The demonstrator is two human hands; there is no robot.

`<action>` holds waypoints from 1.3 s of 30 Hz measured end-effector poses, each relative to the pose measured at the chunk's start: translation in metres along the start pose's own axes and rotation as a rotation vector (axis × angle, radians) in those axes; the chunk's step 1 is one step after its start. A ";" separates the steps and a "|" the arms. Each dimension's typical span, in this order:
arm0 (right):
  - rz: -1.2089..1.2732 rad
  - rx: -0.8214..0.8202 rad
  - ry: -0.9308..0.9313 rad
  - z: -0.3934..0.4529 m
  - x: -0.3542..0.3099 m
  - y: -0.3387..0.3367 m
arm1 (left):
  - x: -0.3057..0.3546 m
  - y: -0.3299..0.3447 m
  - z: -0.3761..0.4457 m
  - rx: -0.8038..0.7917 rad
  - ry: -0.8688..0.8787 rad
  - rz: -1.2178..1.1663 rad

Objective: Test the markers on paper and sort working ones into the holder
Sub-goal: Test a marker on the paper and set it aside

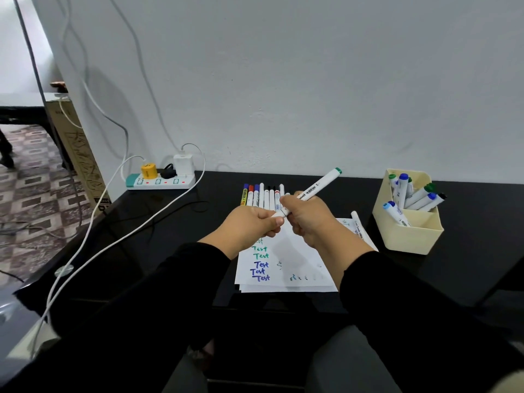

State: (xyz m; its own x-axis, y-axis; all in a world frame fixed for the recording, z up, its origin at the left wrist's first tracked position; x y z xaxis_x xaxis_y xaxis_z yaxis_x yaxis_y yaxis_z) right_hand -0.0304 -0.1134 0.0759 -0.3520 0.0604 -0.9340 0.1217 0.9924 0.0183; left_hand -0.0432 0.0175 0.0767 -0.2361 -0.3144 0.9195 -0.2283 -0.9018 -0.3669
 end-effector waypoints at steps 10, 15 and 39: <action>0.020 0.047 0.118 0.019 0.007 0.006 | -0.013 -0.003 0.006 -0.001 0.007 0.138; 0.245 0.191 0.212 0.039 0.004 -0.040 | -0.035 -0.025 -0.005 0.104 -0.026 0.343; -0.193 0.260 -0.145 0.111 0.040 -0.013 | -0.132 -0.005 0.035 0.067 -0.082 0.650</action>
State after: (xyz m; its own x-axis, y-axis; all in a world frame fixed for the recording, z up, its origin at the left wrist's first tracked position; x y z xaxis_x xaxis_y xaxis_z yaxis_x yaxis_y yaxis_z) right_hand 0.0570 -0.1356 -0.0010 -0.2580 -0.1599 -0.9528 0.3043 0.9226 -0.2372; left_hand 0.0226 0.0531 -0.0374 -0.2324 -0.8206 0.5221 -0.0038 -0.5360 -0.8442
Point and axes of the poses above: each hand's wrist, its own z-axis towards the middle knuckle, its own y-axis out of the palm, x = y × z, the point moved 2 cm from there along z, towards the middle knuckle, and after that the axes turned 13 degrees about y, right-handed, at the moved point
